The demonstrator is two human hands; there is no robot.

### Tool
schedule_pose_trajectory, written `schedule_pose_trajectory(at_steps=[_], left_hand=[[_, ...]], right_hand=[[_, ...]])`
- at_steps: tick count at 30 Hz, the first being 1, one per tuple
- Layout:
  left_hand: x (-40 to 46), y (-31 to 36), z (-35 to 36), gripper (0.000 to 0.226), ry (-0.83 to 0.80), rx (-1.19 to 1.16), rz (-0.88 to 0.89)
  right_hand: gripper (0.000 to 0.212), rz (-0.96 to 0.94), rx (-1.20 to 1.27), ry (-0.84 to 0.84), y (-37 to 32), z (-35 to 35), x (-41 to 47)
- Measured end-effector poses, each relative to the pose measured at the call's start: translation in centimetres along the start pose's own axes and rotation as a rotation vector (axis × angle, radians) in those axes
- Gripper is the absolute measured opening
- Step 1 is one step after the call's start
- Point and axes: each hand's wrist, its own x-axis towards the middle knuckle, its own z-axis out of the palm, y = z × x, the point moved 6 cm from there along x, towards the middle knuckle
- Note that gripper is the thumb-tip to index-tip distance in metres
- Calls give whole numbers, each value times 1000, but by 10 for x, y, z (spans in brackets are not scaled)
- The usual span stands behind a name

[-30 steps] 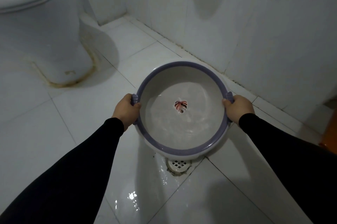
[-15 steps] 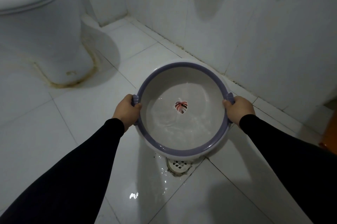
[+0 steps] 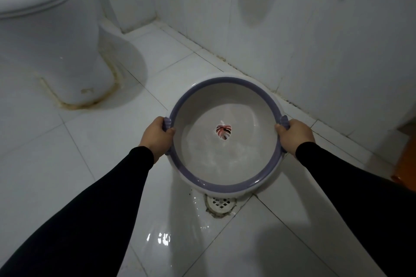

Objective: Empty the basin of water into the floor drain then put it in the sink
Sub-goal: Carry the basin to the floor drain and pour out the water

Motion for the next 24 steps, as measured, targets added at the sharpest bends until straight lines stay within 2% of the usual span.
schedule_pose_trajectory(at_steps=[16,21,24], left_hand=[[-3,4,-3,5,15,0,15],[-4,5,-4,16,16,-37,25],[-5,6,-5,12,17,-18,25]], right_hand=[[39,-11,23,12,0,-2,-2],[40,-13,17,9,-1,-2,-1],[40,-13,16,11,-1,-2,-2]])
